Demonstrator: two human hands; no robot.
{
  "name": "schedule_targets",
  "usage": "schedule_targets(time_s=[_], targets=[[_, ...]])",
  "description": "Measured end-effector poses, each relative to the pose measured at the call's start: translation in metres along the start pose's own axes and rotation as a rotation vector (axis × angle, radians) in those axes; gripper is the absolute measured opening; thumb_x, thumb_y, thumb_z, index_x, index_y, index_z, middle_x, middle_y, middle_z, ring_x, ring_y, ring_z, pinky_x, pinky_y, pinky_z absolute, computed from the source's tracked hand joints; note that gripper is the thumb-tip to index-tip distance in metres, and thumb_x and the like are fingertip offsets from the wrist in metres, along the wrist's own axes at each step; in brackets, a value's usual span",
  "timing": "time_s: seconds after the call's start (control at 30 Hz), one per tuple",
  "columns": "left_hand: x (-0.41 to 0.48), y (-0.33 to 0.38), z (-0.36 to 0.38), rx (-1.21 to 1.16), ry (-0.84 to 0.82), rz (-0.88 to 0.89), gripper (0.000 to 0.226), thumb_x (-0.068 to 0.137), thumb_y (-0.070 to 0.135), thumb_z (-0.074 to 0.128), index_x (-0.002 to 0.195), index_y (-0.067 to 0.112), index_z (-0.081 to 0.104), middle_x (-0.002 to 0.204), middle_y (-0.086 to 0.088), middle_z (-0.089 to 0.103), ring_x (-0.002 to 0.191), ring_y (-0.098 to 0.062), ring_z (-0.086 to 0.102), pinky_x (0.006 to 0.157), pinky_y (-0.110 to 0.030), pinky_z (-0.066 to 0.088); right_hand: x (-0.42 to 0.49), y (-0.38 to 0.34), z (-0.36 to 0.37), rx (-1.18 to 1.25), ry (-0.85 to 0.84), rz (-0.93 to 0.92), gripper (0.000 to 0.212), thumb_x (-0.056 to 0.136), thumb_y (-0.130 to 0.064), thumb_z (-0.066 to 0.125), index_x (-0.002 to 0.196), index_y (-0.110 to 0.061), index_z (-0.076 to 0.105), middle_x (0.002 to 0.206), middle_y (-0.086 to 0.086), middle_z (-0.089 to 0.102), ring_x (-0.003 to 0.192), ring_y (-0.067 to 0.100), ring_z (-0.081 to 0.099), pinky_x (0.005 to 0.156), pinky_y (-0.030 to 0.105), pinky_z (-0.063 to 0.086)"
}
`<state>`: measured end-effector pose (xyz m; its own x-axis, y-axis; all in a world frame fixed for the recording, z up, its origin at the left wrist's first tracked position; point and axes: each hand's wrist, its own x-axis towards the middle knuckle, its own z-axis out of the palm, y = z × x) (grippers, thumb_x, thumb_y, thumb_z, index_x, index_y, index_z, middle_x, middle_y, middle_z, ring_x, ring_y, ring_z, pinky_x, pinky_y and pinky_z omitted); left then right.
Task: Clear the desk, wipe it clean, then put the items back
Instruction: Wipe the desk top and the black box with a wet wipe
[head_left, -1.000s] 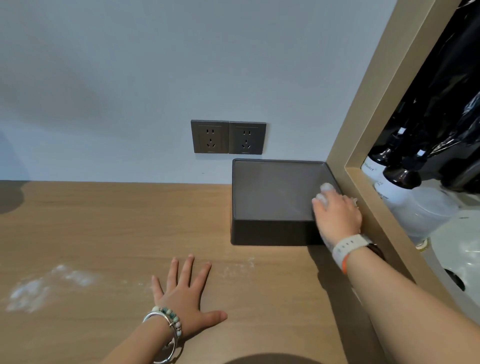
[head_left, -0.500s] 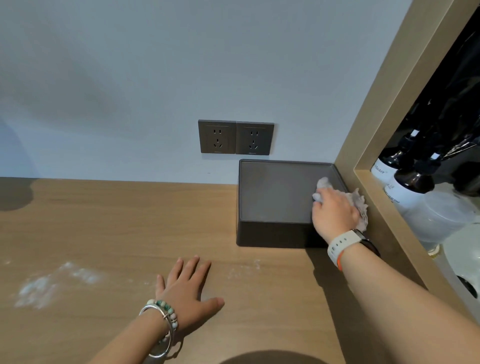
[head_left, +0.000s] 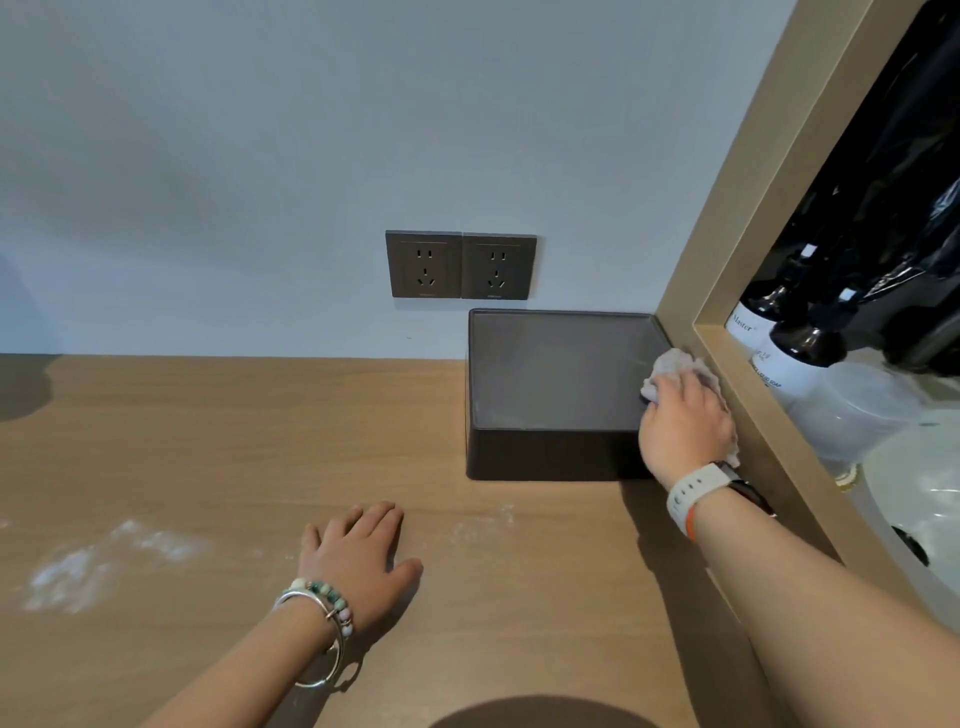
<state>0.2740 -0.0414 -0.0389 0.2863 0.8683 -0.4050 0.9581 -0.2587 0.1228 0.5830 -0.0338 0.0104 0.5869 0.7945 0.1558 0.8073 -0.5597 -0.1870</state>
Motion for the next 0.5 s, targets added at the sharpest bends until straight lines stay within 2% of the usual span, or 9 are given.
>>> schedule_targets(time_s=[0.07,0.13,0.2,0.27,0.33,0.37,0.43,0.5], targets=[[0.0,-0.001,-0.002,0.0,0.006,0.012,0.062,0.092,0.057,0.029,0.148,0.034,0.015,0.155,0.018,0.008,0.143,-0.015,0.011,0.112,-0.041,0.014,-0.003,-0.014,0.005,0.106,-0.011,-0.111,0.039,0.092,-0.008,0.043,0.129,-0.02,0.049,0.132,0.009,0.046,0.125,0.033,0.04,0.098,0.043,0.034],[-0.001,-0.003,-0.003,0.001,0.0,0.02,0.06,0.093,0.057,0.03,0.147,0.035,0.015,0.155,0.02,0.009,0.142,-0.013,0.011,0.113,-0.041,0.014,-0.008,-0.036,0.002,0.425,-0.002,-0.321,0.032,0.092,-0.001,0.042,0.113,-0.015,0.062,0.105,0.005,0.056,0.104,0.028,0.053,0.085,0.034,0.039],[0.0,-0.006,-0.004,-0.002,-0.009,0.024,0.06,0.093,0.057,0.029,0.147,0.037,0.015,0.154,0.021,0.009,0.142,-0.011,0.011,0.113,-0.042,0.014,-0.001,-0.044,0.0,0.62,0.088,-0.351,0.029,0.089,0.001,0.042,0.098,-0.009,0.067,0.1,0.01,0.062,0.094,0.031,0.057,0.081,0.036,0.044],[0.001,-0.008,-0.005,0.005,-0.019,0.029,0.06,0.092,0.057,0.029,0.147,0.038,0.015,0.154,0.023,0.009,0.142,-0.01,0.012,0.112,-0.044,0.015,0.02,-0.032,0.002,0.468,0.223,-0.173,0.028,0.087,-0.008,0.042,0.105,-0.013,0.063,0.117,0.016,0.058,0.101,0.038,0.054,0.083,0.041,0.043],[0.002,-0.009,-0.007,0.011,-0.033,0.025,0.059,0.092,0.057,0.029,0.147,0.038,0.015,0.154,0.024,0.009,0.142,-0.01,0.012,0.112,-0.046,0.015,0.041,-0.016,0.008,0.135,0.052,0.005,0.035,0.093,-0.018,0.042,0.127,-0.015,0.05,0.142,0.014,0.038,0.119,0.038,0.042,0.096,0.043,0.035],[0.003,-0.008,-0.008,0.011,-0.04,0.021,0.059,0.092,0.057,0.029,0.147,0.039,0.016,0.154,0.024,0.008,0.142,-0.009,0.012,0.112,-0.048,0.015,0.049,-0.015,0.008,0.045,-0.062,0.038,0.039,0.096,-0.024,0.041,0.134,-0.016,0.043,0.147,0.013,0.032,0.124,0.037,0.037,0.1,0.043,0.031],[0.004,-0.008,-0.01,0.004,-0.047,0.017,0.058,0.093,0.056,0.028,0.147,0.039,0.016,0.153,0.025,0.008,0.142,-0.008,0.011,0.112,-0.05,0.016,0.053,-0.029,0.007,0.072,-0.142,0.022,0.038,0.095,-0.03,0.041,0.132,-0.019,0.045,0.14,0.014,0.04,0.124,0.036,0.04,0.099,0.044,0.034],[0.004,-0.008,-0.011,-0.004,-0.049,0.017,0.056,0.093,0.055,0.028,0.146,0.041,0.016,0.153,0.026,0.009,0.141,-0.007,0.012,0.111,-0.049,0.017,0.043,-0.058,0.004,0.165,-0.141,-0.115,0.034,0.093,-0.024,0.042,0.125,-0.019,0.052,0.127,0.013,0.053,0.115,0.034,0.049,0.091,0.04,0.041]])
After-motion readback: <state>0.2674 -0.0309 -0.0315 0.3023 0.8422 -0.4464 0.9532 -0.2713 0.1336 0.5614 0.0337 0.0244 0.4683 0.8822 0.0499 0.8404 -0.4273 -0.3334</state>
